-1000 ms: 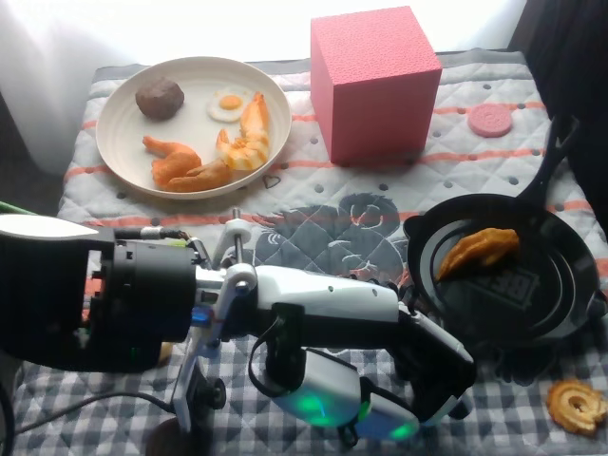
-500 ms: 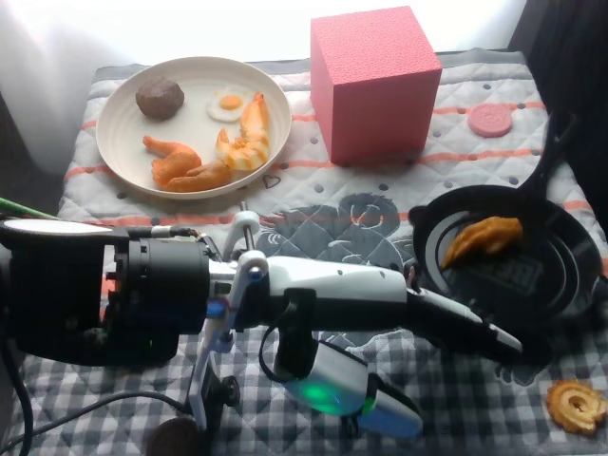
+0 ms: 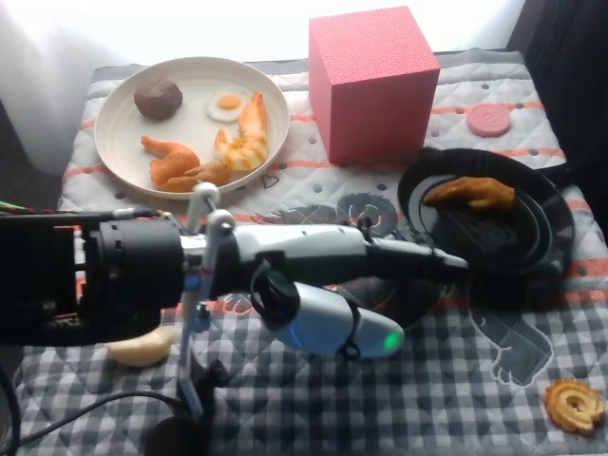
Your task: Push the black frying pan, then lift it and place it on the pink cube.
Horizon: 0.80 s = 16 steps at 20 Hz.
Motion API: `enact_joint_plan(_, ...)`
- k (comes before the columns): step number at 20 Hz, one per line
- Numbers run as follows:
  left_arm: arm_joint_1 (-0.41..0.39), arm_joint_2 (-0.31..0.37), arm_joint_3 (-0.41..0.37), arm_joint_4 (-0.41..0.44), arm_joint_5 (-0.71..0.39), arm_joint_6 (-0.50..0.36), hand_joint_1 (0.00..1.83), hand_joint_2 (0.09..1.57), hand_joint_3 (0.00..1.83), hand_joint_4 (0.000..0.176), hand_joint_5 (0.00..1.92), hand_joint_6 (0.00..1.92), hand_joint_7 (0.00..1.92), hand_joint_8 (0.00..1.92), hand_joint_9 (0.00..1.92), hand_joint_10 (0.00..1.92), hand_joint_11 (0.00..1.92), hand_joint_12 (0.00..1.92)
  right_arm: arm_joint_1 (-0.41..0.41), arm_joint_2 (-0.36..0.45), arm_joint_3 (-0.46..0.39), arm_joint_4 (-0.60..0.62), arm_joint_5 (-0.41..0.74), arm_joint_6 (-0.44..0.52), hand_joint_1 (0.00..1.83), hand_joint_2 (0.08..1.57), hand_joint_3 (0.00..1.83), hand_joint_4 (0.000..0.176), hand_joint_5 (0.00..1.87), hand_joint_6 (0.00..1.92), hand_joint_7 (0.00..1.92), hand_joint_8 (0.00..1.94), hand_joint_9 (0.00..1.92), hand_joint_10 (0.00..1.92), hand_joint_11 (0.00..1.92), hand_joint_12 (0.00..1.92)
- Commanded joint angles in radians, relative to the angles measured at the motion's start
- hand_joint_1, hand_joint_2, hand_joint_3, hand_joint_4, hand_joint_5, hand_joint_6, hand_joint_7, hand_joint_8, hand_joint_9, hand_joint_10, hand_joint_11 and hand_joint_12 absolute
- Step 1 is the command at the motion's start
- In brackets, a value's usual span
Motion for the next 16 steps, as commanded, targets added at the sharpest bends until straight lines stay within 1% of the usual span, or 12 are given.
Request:
enact_joint_plan(1,0.003,0.007,0.005,-0.020,-0.020,0.047,0.59,1.55,0.02,0.000,0.16,0.01,0.03,0.01,0.02,0.01,0.00,0.00,0.002,0.001,0.002,-0.003,0.124,0.000,0.26,1.28,0.00,0.001,0.00,0.00,0.00,0.00,0.01,0.00,0.00,0.35)
enact_joint_plan(2,0.004,0.007,0.008,-0.040,-0.011,0.068,0.63,1.54,0.01,0.000,0.18,0.01,0.04,0.01,0.04,0.01,0.00,0.00,0.002,0.001,0.002,-0.003,0.124,0.000,0.26,1.28,0.00,0.000,0.00,0.00,0.00,0.00,0.01,0.00,0.00,0.34)
enact_joint_plan(3,0.004,0.005,0.015,-0.052,-0.002,0.075,0.59,1.57,0.01,0.000,0.15,0.00,0.01,0.00,0.01,0.00,0.00,0.00,0.002,0.001,0.002,-0.003,0.125,0.000,0.25,1.28,0.00,0.003,0.00,0.00,0.00,0.00,0.00,0.00,0.00,0.24)
enact_joint_plan(5,0.006,0.004,0.023,-0.067,0.007,0.080,0.46,1.57,0.05,0.000,0.12,0.01,0.00,0.00,0.00,0.00,0.00,0.00,0.002,0.001,0.002,-0.003,0.125,0.000,0.27,1.29,0.00,0.000,0.00,0.00,0.00,0.00,0.01,0.00,0.00,0.21)
enact_joint_plan(6,0.008,0.005,0.024,-0.071,0.009,0.082,0.43,1.57,0.05,0.000,0.13,0.01,0.00,0.00,0.00,0.00,0.00,0.00,0.002,0.001,0.002,-0.003,0.125,0.000,0.27,1.28,0.00,0.004,0.00,0.00,0.00,0.00,0.00,0.00,0.00,0.21)
enact_joint_plan(7,0.009,0.006,0.024,-0.071,0.010,0.084,0.36,1.57,0.07,0.000,0.14,0.01,0.01,0.00,0.02,0.00,0.02,0.01,0.002,0.001,0.002,-0.003,0.125,0.000,0.26,1.28,0.00,0.000,0.00,0.00,0.00,0.00,0.01,0.00,0.00,0.20)
enact_joint_plan(8,0.009,0.006,0.024,-0.080,0.014,0.099,0.29,1.57,0.07,0.000,0.17,0.00,0.02,0.00,0.03,0.00,0.00,0.10,0.002,0.001,0.002,-0.003,0.125,0.000,0.24,1.28,0.00,0.000,0.00,0.00,0.00,0.00,0.01,0.01,0.00,0.21)
enact_joint_plan(11,-0.002,-0.010,0.036,-0.106,0.039,0.133,0.35,1.57,0.05,0.000,0.16,0.00,0.00,0.00,0.00,0.00,0.00,0.00,0.002,0.001,0.003,-0.003,0.126,0.000,0.24,1.28,0.00,0.000,0.00,0.00,0.00,0.00,0.00,0.00,0.00,0.17)
enact_joint_plan(13,-0.008,-0.032,0.048,-0.102,0.053,0.139,0.32,1.57,0.07,0.000,0.13,0.00,0.00,0.00,0.00,0.00,0.00,0.00,0.002,0.001,0.003,-0.003,0.126,0.000,0.24,1.28,0.00,0.006,0.00,0.00,0.00,0.00,0.02,0.00,0.00,0.30)
enact_joint_plan(14,-0.011,-0.041,0.053,-0.098,0.059,0.140,0.23,1.57,0.07,0.000,0.09,0.00,0.00,0.00,0.00,0.00,0.00,0.00,0.002,0.001,0.003,-0.003,0.126,0.000,0.25,1.27,0.00,0.004,0.00,0.00,0.00,0.00,0.02,0.01,0.00,0.31)
enact_joint_plan(15,-0.013,-0.049,0.057,-0.094,0.061,0.140,0.23,1.57,0.08,0.000,0.10,0.01,0.00,0.00,0.00,0.00,0.00,0.00,0.002,0.001,0.003,-0.003,0.126,0.000,0.24,1.27,0.00,0.005,0.00,0.00,0.00,0.00,0.02,0.00,0.00,0.32)
enact_joint_plan(16,-0.016,-0.057,0.062,-0.094,0.062,0.140,0.24,1.57,0.08,0.000,0.10,0.00,0.00,0.00,0.00,0.00,0.00,0.00,0.002,0.001,0.003,-0.003,0.126,0.000,0.26,1.27,0.00,0.019,0.00,0.00,0.00,0.00,0.01,0.00,0.00,0.31)
